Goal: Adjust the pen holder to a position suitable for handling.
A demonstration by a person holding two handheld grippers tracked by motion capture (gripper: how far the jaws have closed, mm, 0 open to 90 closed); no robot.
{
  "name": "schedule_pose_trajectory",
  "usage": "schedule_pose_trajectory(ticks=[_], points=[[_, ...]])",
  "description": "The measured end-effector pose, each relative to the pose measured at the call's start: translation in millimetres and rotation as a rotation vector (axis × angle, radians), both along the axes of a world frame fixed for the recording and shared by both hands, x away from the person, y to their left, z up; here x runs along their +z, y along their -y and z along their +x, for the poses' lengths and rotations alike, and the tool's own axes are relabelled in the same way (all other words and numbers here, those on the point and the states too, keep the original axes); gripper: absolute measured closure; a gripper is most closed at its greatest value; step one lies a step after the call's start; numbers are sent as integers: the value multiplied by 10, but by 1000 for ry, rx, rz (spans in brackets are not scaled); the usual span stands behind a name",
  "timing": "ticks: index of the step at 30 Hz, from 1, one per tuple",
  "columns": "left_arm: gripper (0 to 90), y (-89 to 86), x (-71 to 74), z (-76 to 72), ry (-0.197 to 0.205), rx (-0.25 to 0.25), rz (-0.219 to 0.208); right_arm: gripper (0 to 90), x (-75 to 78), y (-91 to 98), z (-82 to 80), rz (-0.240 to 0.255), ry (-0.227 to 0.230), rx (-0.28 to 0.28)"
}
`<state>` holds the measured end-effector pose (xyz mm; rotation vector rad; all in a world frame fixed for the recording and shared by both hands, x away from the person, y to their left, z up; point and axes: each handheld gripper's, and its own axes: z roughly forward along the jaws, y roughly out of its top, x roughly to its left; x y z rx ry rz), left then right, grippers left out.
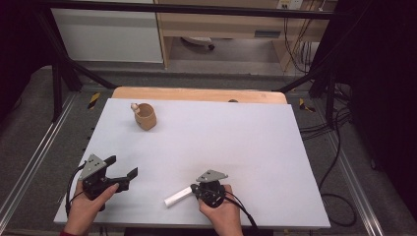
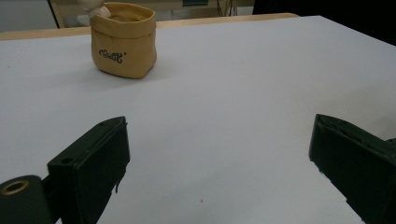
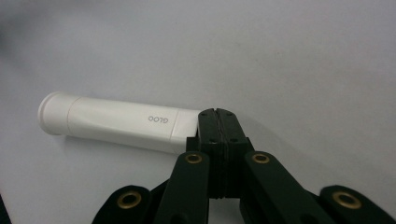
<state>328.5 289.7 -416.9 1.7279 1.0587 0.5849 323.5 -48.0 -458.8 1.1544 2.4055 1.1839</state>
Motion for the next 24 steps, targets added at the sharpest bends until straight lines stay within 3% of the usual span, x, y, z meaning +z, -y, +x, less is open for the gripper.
schedule_pose_trajectory(ticks=[6,10,11,12,13,15,16,17,19,21,22,24], points=[[53,1,0,0,-1,0,1,897,7,19,2,2,-3,-3],[53,-2,1,-1,-1,2,-5,827,55,93,9,-4,26,-15],[54,-3,2,-1,-3,3,-5,728,97,163,29,3,44,-31],[54,-3,3,-2,-6,1,-4,728,97,163,29,3,44,-31],[53,0,4,-5,-10,-1,-6,666,119,203,39,7,51,-46],[54,5,13,-11,-14,-6,-7,501,162,290,78,11,51,-58],[54,7,20,-14,-19,-9,-4,378,220,401,109,20,79,-82],[54,12,27,-19,-23,-12,-8,378,220,401,109,20,79,-82],[54,27,44,-25,-26,-24,-6,257,288,520,135,28,115,-97],[56,53,61,-36,-36,-36,-7,148,350,646,159,29,159,-121],[67,71,71,-40,-44,-48,-2,87,400,796,178,42,201,-138],[72,127,102,-57,-55,-76,7,69,418,879,183,49,210,-149]])
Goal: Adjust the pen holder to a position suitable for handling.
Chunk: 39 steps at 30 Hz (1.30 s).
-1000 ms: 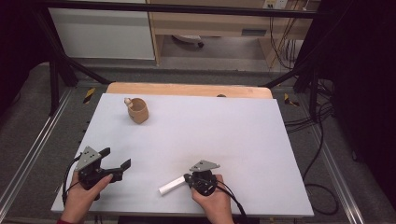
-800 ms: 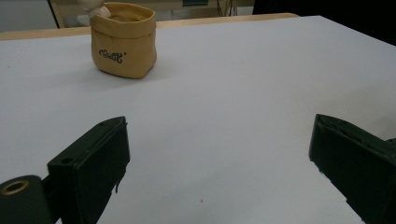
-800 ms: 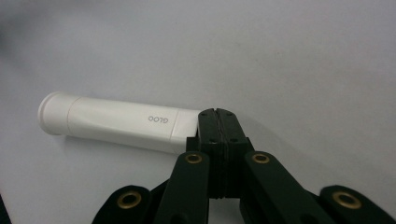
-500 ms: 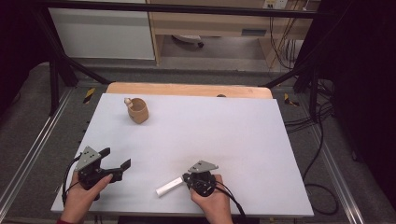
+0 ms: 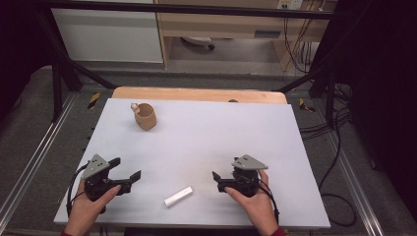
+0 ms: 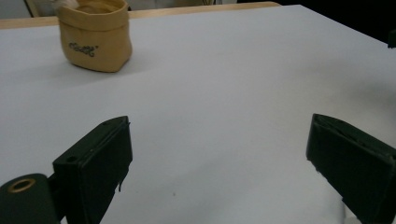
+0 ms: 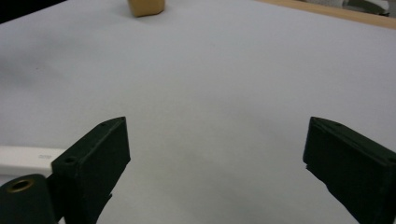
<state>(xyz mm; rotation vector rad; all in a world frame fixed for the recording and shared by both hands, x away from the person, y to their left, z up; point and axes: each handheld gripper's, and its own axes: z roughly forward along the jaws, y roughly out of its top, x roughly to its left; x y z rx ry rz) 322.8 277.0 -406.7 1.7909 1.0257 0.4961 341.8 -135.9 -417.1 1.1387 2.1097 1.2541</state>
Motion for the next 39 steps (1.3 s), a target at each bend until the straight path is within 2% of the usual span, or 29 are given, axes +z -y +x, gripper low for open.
schedule_pose_trajectory(ticks=[3,4,5,7,8,11,14,18,23,25,31,36,39], points=[[72,99,45,-20,-6,-40,21,36,32,248,-14,16,15,-17],[72,143,62,-27,-7,-54,34,27,31,410,-46,12,25,-20],[72,186,79,-33,-9,-64,43,27,31,410,-46,12,25,-20],[72,269,107,-46,-13,-83,54,23,7,626,-113,5,47,-32],[72,311,120,-52,-17,-94,60,23,7,626,-113,5,47,-32],[72,443,152,-57,-40,-128,97,26,-17,790,-177,-8,76,-59],[73,592,183,-48,-65,-163,142,24,-27,890,-196,8,89,-87],[74,751,213,-25,-97,-201,180,26,-39,898,-188,20,94,-101],[95,951,232,-13,-136,-260,274,27,-76,875,-172,6,76,-95],[125,1018,214,-8,-164,-293,309,28,-80,879,-167,3,76,-99],[155,1127,143,5,-242,-340,373,30,-92,896,-156,9,64,-105],[176,1208,76,10,-294,-383,444,30,-96,886,-160,-1,64,-100],[181,1224,50,18,-313,-397,458,30,-106,881,-156,-10,59,-97]])
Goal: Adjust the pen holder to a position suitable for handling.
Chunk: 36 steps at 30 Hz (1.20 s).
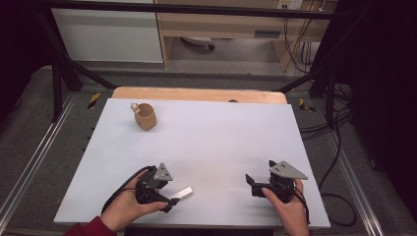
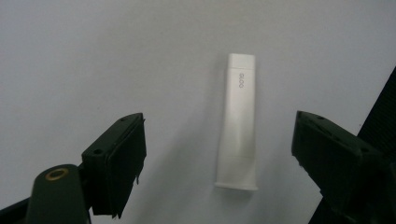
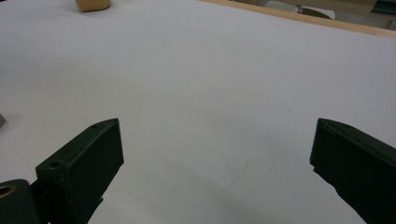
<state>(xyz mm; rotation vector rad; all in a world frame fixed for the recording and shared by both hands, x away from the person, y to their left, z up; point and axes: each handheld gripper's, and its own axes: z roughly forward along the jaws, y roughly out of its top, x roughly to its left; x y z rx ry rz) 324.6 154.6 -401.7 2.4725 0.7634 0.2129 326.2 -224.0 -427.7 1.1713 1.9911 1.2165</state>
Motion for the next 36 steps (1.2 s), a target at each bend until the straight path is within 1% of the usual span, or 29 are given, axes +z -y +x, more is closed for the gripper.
schedule_pose_trajectory(ticks=[4,8,9,11,17,20,27,30,36], points=[[185,10,-48,0,-16,-4,14,30,-8,-19,1,-8,-3,6],[215,24,-106,-15,-29,-12,29,31,-11,-23,1,-15,-3,7],[237,28,-120,-20,-32,-14,33,30,-11,-22,2,-15,-2,7],[243,37,-142,-28,-35,-14,43,30,-14,-21,3,-14,-5,6],[310,74,-186,-34,-57,-23,57,30,-19,-26,5,-19,-8,9],[370,94,-199,-34,-69,-37,74,30,-19,-28,3,-21,-11,11],[503,122,-226,-16,-88,-57,92,31,-21,-34,2,-25,-10,13],[539,137,-237,-11,-90,-66,105,31,-21,-36,1,-25,-11,14],[572,138,-237,2,-87,-66,110,31,-23,-40,2,-28,-13,18]])
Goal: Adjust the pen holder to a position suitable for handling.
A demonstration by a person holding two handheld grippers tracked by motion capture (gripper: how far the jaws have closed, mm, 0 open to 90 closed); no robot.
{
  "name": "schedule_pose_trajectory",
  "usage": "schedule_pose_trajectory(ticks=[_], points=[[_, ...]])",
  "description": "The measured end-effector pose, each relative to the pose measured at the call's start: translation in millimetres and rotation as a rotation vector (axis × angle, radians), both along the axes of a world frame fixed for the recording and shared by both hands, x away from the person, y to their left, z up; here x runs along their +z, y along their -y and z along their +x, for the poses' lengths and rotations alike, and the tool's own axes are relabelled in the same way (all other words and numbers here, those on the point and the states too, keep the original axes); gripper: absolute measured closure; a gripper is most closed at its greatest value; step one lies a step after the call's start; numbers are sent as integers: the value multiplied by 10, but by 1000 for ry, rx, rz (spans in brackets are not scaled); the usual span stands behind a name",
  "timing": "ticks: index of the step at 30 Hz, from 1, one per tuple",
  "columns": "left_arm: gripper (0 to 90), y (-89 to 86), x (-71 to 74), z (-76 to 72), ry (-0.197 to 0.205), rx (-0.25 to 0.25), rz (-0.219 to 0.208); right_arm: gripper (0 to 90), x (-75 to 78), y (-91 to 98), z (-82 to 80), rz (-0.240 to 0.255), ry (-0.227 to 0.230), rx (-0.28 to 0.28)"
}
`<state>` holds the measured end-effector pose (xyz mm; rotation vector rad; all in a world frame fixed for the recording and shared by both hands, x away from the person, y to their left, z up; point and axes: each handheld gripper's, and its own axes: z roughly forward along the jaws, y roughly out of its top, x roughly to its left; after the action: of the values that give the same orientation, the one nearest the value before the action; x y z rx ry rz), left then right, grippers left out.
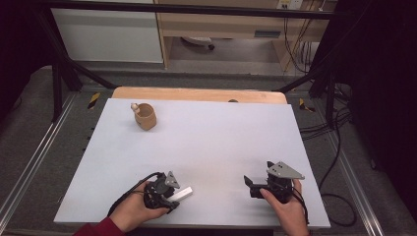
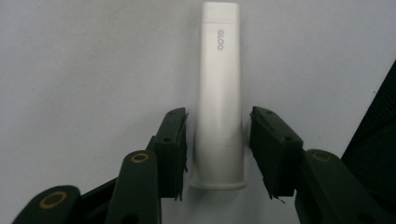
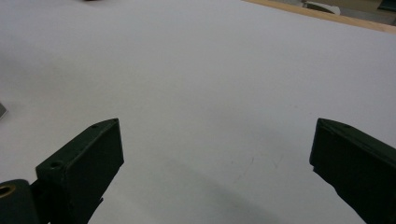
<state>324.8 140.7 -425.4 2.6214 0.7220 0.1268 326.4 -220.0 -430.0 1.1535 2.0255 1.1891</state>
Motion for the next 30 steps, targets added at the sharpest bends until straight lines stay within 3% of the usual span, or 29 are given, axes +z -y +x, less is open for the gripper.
schedule_pose_trajectory(ticks=[6,30], points=[[619,-7,-1,20,0,1,3,31,0,-1,-1,0,2,0],[597,12,0,4,8,-8,16,31,-2,-6,0,-4,0,4]])
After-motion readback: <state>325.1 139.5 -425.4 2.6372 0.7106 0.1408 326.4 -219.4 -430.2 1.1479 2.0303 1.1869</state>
